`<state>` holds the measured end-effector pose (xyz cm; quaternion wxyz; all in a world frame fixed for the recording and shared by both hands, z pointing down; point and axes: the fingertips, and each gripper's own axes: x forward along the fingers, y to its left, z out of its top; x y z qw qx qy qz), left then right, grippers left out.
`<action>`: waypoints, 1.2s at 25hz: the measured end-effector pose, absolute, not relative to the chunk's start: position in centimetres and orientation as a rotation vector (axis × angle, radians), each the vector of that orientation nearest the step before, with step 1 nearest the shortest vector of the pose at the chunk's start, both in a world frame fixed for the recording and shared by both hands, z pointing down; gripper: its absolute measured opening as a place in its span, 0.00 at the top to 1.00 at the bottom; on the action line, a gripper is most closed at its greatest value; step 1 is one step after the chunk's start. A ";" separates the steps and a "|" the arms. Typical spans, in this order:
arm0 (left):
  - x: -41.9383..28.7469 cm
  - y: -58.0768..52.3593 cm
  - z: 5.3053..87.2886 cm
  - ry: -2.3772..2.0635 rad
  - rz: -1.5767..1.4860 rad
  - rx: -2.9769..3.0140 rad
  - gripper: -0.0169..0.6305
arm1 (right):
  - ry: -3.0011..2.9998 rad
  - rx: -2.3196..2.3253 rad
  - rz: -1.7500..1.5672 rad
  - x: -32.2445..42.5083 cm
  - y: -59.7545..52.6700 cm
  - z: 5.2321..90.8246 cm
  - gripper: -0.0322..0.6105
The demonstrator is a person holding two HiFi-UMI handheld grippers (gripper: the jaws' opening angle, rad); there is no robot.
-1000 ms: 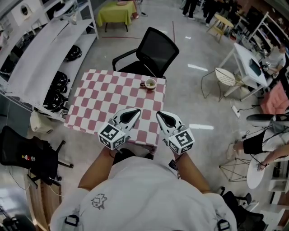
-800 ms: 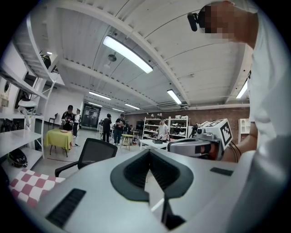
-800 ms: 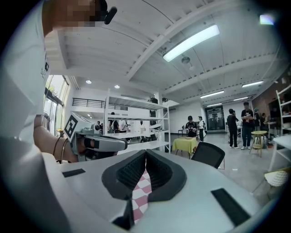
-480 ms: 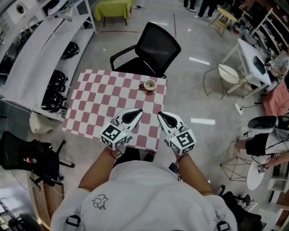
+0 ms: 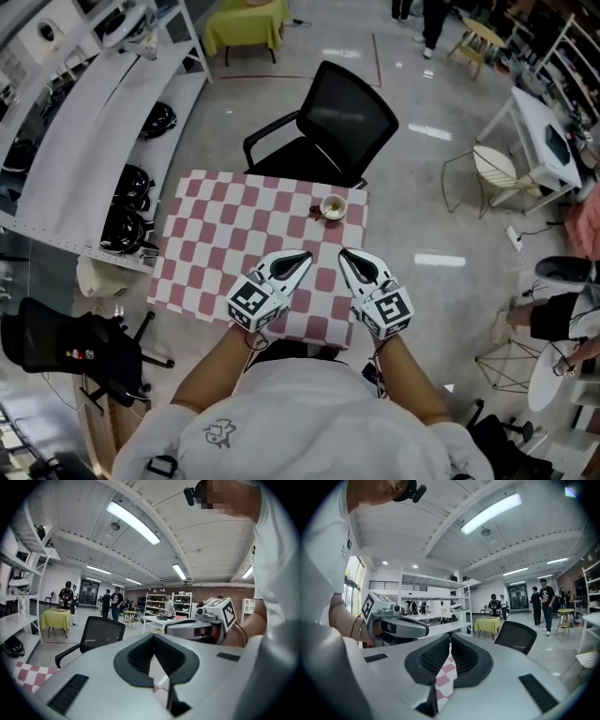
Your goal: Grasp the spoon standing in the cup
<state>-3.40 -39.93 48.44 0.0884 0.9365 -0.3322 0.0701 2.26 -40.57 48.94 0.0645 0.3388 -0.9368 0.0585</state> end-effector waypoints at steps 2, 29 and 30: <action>-3.7 -41.2 49.7 -0.970 0.216 2.763 0.95 | -2.810 1.042 0.195 2.0 -41.9 49.9 0.90; -7.8 -52.2 65.9 -0.816 0.366 2.594 0.95 | -2.440 1.035 0.366 -3.8 -54.2 72.3 0.65; -7.8 -52.3 66.1 -0.811 0.367 2.589 0.95 | -2.428 1.033 0.359 -3.9 -54.5 72.8 0.65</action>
